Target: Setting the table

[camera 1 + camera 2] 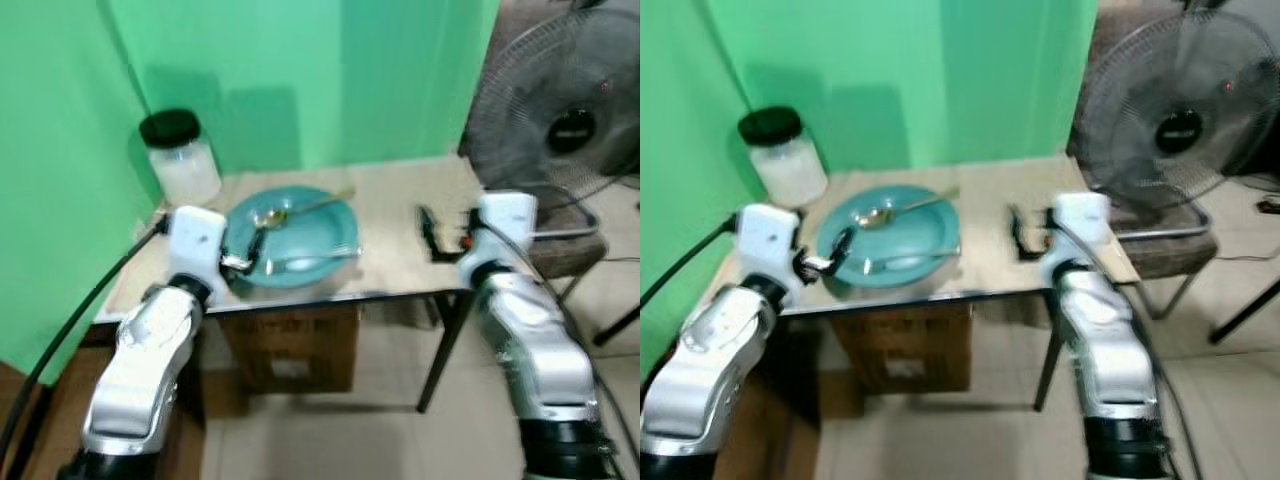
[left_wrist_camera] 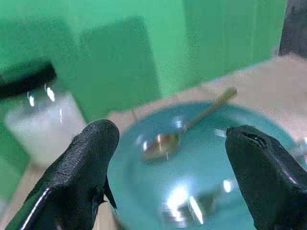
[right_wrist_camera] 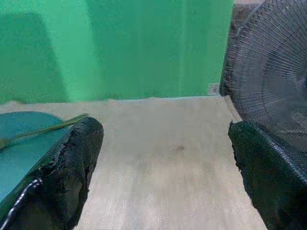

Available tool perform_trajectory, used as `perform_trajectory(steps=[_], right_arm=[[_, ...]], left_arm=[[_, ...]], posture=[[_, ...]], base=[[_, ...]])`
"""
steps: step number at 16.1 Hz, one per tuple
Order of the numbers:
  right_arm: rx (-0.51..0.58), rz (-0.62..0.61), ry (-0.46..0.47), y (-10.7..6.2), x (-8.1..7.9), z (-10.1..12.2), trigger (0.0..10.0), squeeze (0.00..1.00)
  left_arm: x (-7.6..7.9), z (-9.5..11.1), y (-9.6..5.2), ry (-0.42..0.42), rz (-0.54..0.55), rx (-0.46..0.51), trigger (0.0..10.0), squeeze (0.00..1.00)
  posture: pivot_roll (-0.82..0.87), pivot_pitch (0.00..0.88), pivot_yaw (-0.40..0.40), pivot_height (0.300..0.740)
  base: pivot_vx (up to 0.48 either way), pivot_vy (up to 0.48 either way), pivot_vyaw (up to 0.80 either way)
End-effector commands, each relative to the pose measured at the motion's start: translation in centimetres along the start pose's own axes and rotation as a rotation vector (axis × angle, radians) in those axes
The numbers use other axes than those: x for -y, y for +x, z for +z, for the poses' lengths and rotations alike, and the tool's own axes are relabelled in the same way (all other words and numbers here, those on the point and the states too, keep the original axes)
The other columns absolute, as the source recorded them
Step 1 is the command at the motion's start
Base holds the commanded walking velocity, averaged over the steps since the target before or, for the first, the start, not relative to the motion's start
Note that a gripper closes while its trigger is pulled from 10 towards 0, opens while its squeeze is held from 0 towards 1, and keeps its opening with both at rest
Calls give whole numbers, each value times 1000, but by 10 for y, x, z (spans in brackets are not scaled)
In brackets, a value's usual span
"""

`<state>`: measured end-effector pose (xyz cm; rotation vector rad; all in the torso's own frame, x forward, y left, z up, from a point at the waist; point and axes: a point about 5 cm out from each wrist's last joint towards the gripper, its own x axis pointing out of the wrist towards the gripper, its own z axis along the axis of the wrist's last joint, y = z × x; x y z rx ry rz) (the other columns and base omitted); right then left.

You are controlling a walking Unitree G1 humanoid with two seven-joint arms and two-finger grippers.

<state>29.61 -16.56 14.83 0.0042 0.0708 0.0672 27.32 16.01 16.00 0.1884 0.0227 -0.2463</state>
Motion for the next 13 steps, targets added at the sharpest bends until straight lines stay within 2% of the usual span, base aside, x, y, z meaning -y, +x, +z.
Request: perform_trajectory(steps=[1, 5, 8, 12, 13], right_arm=[[29, 48, 33, 1, -14, 5, 10000, 0], [17, 76, 21, 1, -17, 2, 10000, 0], [6, 123, 5, 2, -28, -2, 10000, 0], [-6, 153, 23, 7, -34, -2, 10000, 0], [-30, 183, 32, 8, -35, -3, 10000, 0]], left_arm=[[-9, -3, 0, 16, 22, -16, 10000, 0], [-8, -2, 2, 17, 20, -9, 10000, 0], [-9, -5, -1, 11, 35, -14, 10000, 0], [-15, -6, -4, 17, 58, -24, 10000, 0], [-17, -6, -5, 6, 71, -34, 10000, 0]], posture=[[115, 0, 59, 740], [120, 0, 51, 740], [137, 0, 33, 740], [164, 0, 12, 740], [168, 0, 8, 740]], base=[[360, 0, 0], [360, 0, 0], [347, 0, 0], [328, 0, 0], [0, 0, 0]])
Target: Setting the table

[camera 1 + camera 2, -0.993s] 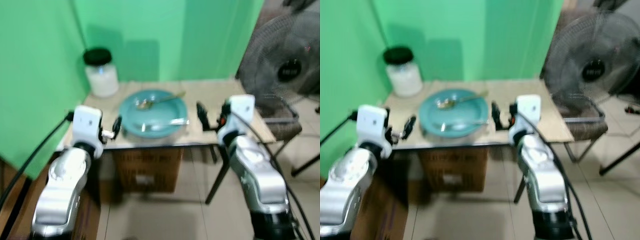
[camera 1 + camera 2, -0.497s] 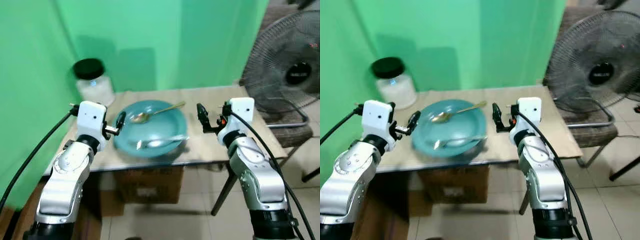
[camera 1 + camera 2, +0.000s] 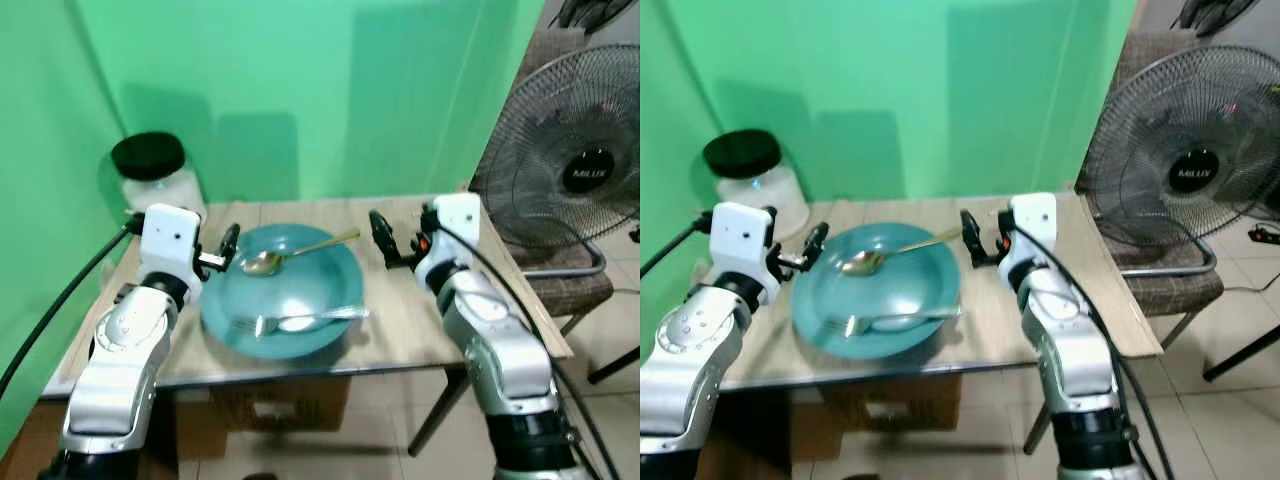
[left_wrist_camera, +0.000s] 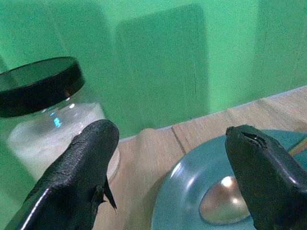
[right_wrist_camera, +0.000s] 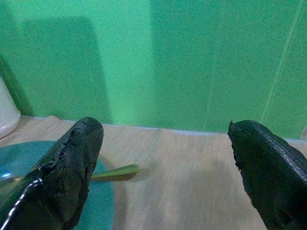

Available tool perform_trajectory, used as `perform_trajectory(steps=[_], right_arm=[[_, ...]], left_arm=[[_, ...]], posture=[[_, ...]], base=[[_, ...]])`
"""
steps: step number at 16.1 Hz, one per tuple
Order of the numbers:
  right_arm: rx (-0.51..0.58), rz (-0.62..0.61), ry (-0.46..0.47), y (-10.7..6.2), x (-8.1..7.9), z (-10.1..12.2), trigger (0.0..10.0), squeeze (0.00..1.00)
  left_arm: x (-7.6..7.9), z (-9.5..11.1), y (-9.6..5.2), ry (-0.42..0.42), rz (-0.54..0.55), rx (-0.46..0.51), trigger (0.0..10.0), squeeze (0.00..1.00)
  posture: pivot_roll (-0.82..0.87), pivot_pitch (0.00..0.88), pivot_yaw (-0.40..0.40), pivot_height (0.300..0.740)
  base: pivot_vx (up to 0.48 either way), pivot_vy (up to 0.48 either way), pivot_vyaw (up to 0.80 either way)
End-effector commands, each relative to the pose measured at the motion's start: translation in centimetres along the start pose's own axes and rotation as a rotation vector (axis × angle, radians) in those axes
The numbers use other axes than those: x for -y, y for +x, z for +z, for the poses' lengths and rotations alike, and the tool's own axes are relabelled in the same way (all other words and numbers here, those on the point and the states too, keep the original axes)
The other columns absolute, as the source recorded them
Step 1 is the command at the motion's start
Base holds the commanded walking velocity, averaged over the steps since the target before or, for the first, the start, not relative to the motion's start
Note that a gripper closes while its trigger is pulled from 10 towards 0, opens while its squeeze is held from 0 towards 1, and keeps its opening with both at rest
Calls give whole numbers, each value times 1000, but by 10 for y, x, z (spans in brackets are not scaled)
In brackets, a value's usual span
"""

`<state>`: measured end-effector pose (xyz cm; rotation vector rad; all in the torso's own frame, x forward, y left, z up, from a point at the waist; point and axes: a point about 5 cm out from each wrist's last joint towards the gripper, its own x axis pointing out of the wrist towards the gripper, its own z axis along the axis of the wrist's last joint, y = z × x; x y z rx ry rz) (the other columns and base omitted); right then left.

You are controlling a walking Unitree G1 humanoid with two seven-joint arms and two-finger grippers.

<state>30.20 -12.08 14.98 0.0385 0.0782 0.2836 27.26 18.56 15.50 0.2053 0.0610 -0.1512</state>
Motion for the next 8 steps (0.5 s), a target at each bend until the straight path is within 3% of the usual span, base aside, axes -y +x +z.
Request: perform_trajectory(steps=[1, 3, 4, 5, 7, 8], right_arm=[[-54, 4, 26, -1, 8, -7, 10000, 0], [-83, 61, 52, 1, 6, -5, 10000, 0], [-91, 77, 71, 1, 5, -5, 10000, 0], [-111, 112, 105, 3, 5, -4, 10000, 0], [-143, 164, 125, 6, 5, -1, 10000, 0], [-174, 185, 119, 7, 5, 0, 10000, 0]], left_arm=[[3, 0, 0, 3, -12, -21, 10000, 0], [-8, -4, 0, -12, 5, -71, 10000, 0], [-12, -6, 0, -39, 2, -92, 10000, 98], [-20, -9, 0, -89, -17, -146, 10000, 1000], [-32, -14, 2, -128, -40, -241, 10000, 1000], [-38, -16, 3, -185, -57, -285, 10000, 1000]], posture=[[173, 0, 0, 740], [181, 0, -4, 740], [181, 0, -4, 740], [187, 0, -4, 740], [185, 0, 4, 740], [187, 0, 5, 740]], base=[[0, 0, 0], [0, 0, 0], [0, 0, 0], [0, 0, 0], [0, 0, 0], [0, 0, 0]])
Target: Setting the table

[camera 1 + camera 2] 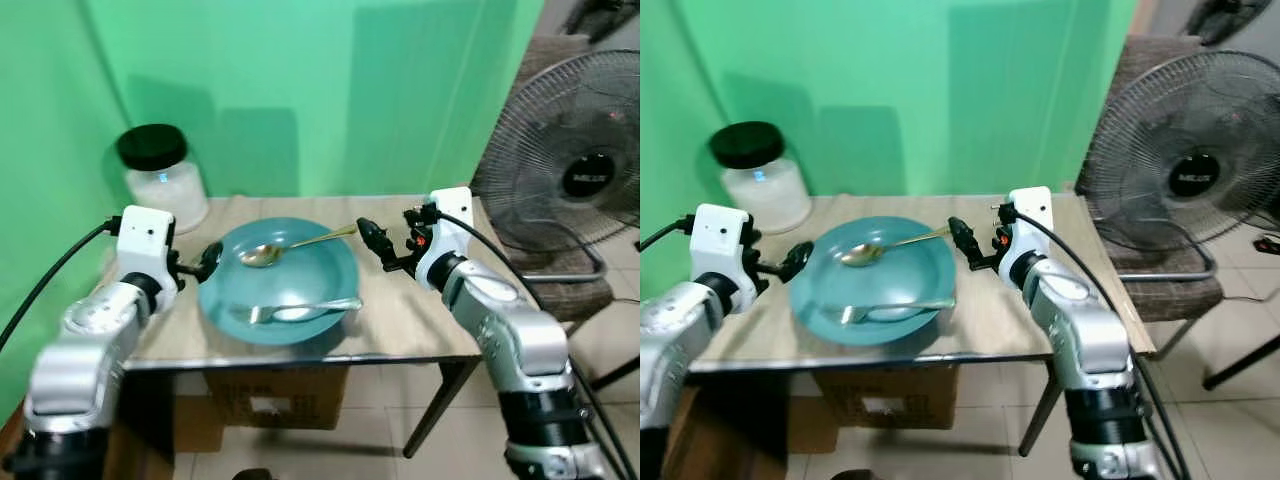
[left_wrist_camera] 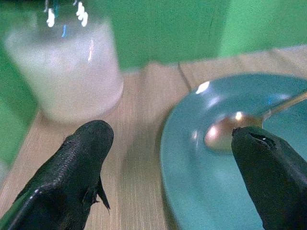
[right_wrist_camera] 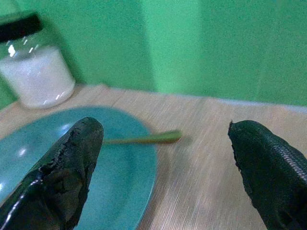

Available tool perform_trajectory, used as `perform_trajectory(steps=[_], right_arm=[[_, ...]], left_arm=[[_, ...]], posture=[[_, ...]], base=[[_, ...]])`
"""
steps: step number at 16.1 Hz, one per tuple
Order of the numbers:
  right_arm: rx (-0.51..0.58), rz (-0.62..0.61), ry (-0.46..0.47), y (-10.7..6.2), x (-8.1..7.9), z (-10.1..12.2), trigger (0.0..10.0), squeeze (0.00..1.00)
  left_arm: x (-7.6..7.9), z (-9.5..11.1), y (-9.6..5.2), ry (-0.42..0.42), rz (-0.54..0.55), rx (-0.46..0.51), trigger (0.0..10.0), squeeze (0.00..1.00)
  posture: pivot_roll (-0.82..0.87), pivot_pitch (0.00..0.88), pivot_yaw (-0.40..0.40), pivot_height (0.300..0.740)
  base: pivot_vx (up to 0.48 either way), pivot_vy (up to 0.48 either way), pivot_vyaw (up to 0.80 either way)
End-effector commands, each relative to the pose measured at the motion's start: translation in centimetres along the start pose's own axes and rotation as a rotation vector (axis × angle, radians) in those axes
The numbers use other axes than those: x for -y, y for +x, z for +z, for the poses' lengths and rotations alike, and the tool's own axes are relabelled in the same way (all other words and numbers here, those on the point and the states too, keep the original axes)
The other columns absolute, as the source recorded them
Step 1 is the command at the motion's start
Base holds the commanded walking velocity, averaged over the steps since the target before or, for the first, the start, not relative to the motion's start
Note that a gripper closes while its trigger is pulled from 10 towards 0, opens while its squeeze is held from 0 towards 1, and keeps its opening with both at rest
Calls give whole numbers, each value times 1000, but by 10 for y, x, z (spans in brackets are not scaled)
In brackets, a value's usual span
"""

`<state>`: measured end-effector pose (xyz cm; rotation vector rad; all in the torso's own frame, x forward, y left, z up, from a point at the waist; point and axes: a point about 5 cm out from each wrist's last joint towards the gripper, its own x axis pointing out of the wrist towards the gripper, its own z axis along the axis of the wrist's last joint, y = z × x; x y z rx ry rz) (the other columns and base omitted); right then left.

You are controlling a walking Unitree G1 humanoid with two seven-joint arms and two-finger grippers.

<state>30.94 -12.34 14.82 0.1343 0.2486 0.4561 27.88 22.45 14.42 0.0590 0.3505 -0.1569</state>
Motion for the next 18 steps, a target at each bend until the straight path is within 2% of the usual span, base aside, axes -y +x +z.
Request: perform_trajectory(steps=[1, 2, 3, 4, 5, 6, 11, 12, 13, 14, 18], right_arm=[[-41, 35, 15, 2, 0, 3, 10000, 0], [-64, 51, 13, 3, 0, 5, 10000, 0], [-77, 70, 9, 3, -1, 6, 10000, 0], [-88, 113, 8, 1, -4, 11, 10000, 0], [-81, 131, 2, 0, -6, 13, 10000, 0], [-63, 158, -19, -3, -7, 17, 10000, 0], [-62, 250, -104, -15, -12, 18, 10000, 0], [-68, 271, -114, -18, -14, 17, 10000, 0], [-67, 283, -121, -19, -15, 18, 10000, 0], [-68, 299, -127, -19, -16, 18, 10000, 0], [-76, 357, -174, -23, -20, 19, 10000, 0]], left_arm=[[-6, 1, 1, -104, -53, -55, 10000, 784], [-10, 0, 0, -152, -62, -86, 10000, 0], [-13, -1, 0, -205, -74, -105, 10000, 0], [-21, -3, -2, -323, -116, -145, 10000, 0], [-22, -4, -4, -348, -149, -157, 10000, 0], [-22, -5, -6, -363, -191, -172, 10000, 1000], [-19, -20, -6, -430, -238, -267, 10000, 1000], [-16, -23, -5, -427, -269, -285, 10000, 686], [-15, -25, -4, -427, -270, -295, 10000, 149], [-15, -27, -3, -426, -271, -305, 10000, 0], [-7, -37, 3, -465, -298, -331, 10000, 0]], posture=[[187, 0, 10, 740], [185, 0, 16, 740], [185, 0, 16, 740], [185, 0, 19, 740], [181, 0, 19, 740], [181, 0, 21, 740], [165, 0, 32, 740], [162, 0, 33, 740], [162, 0, 34, 740], [162, 0, 34, 740], [155, 0, 32, 740]], base=[[0, 0, 0], [0, 0, 0], [0, 0, 0], [0, 0, 0], [0, 0, 0], [0, 0, 0], [0, 0, 0], [0, 0, 0], [0, 0, 0], [0, 0, 0], [0, 0, 0]])
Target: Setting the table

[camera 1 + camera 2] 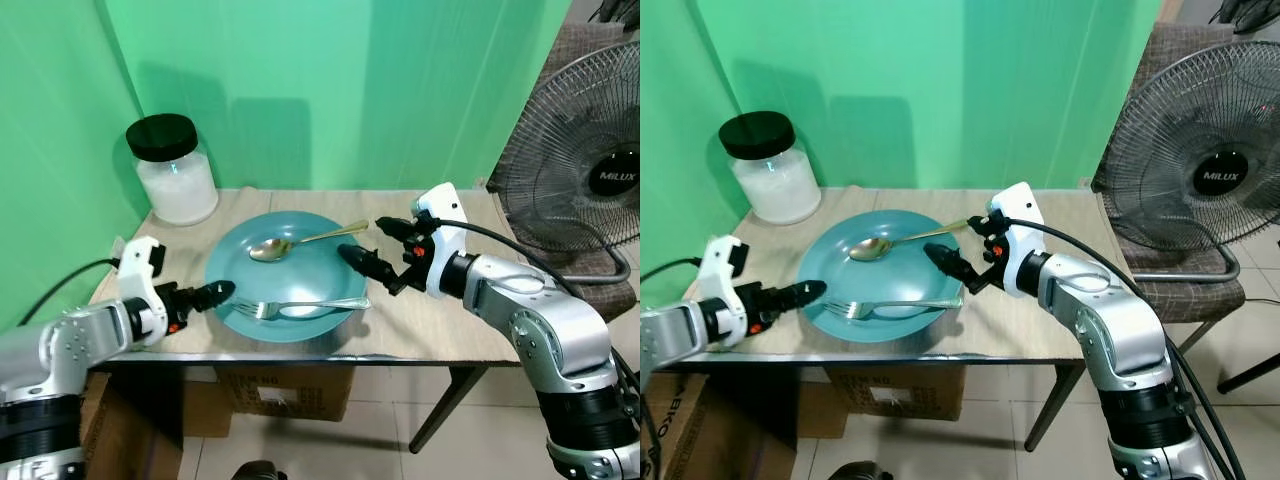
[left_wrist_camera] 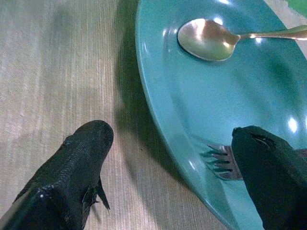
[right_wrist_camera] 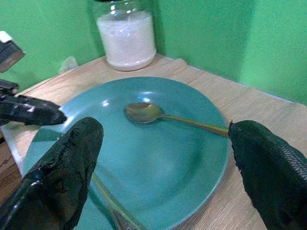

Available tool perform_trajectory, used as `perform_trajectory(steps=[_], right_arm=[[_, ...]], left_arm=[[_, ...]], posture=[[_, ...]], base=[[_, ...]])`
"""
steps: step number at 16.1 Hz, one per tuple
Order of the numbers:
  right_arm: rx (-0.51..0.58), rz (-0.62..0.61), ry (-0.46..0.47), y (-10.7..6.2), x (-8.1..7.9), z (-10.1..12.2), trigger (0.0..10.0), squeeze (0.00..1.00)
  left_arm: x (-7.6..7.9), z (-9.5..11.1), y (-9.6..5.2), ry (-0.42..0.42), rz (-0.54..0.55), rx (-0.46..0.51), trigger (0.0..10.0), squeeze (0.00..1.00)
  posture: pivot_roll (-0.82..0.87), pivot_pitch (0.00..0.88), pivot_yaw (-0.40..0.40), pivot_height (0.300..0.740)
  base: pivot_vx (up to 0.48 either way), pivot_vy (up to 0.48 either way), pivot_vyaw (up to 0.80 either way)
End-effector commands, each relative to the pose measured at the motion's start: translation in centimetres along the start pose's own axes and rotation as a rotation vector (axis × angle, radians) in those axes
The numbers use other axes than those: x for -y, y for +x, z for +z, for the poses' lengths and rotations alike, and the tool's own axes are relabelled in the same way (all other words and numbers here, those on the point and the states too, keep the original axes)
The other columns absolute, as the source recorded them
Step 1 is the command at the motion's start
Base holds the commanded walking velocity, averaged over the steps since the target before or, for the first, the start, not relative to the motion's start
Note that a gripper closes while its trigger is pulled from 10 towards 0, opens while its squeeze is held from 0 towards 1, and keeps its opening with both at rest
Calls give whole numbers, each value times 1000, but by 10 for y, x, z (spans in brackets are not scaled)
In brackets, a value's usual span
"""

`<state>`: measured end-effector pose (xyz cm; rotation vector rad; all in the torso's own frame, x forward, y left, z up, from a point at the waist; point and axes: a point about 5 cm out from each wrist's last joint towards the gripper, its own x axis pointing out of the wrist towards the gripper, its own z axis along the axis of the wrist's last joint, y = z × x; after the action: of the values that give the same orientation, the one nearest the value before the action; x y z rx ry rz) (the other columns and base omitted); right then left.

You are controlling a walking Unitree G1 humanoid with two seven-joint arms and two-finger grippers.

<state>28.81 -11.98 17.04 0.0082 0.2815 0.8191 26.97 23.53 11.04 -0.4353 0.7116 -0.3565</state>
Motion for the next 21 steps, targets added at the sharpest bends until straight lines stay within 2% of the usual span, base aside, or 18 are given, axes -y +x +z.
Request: perform_trajectory(steps=[1, 6, 8, 10, 11, 12, 13, 14, 15, 16, 17, 19, 20, 21], right_arm=[[11, 18, -35, -1, -4, 4, 10000, 0], [20, 49, -72, -7, -9, 4, 10000, 0], [21, 28, -90, -10, -7, 3, 10000, 0], [43, 4, -100, -15, -7, 2, 10000, 0], [92, -34, -77, -23, -6, 3, 10000, 0], [122, -59, -65, -26, -5, 5, 10000, 0], [165, -93, -54, -29, -3, 6, 10000, 0], [184, -112, -48, -30, -2, 6, 10000, 0], [231, -191, -68, -33, 0, 7, 10000, 0], [261, -272, -9, -33, 2, 4, 10000, 0], [285, -296, 11, -29, -3, 2, 10000, 0], [317, -300, 17, -21, -13, 1, 10000, 0], [308, -290, 17, -12, -18, -4, 10000, 0], [292, -286, 3, -9, -18, -8, 10000, 0]], left_arm=[[0, -2, 3, 0, 1, -3, 10000, 0], [3, 8, 12, 20, -3, 59, 10000, 0], [-4, 20, 8, 63, 69, 97, 10000, 0], [-4, 23, -7, 154, 95, 116, 10000, 0], [6, 28, -22, 268, 89, 147, 10000, 0], [12, 33, -29, 361, 102, 190, 10000, 0], [24, 44, -34, 483, 114, 300, 10000, 0], [30, 49, -36, 525, 120, 361, 10000, 0], [44, 58, -39, 529, 167, 496, 10000, 0], [58, 55, -39, 599, 208, 572, 10000, 0], [65, 44, -37, 626, 244, 590, 10000, 0], [65, 31, -34, 568, 318, 616, 10000, 0], [62, 23, -33, 595, 383, 625, 10000, 0], [62, 22, -34, 609, 396, 627, 10000, 0]], posture=[[155, 0, 32, 740], [154, 0, 36, 740], [151, 0, 40, 740], [159, 0, 29, 740], [168, 0, 14, 740], [171, 0, 11, 740], [174, 0, 2, 740], [181, 0, -12, 740], [181, 0, -15, 740], [181, 0, -21, 740], [184, 0, -22, 740], [188, 0, -27, 740], [201, 0, -36, 740], [209, 0, -42, 740]], base=[[0, 0, 0], [0, 0, 0], [0, 0, 0], [0, 0, 0], [0, 0, 0], [0, 0, 0], [0, 0, 0], [0, 0, 0], [0, 0, 0], [0, 0, 0], [0, 0, 0], [0, -390, 400], [0, -480, 800], [0, -480, 800]])
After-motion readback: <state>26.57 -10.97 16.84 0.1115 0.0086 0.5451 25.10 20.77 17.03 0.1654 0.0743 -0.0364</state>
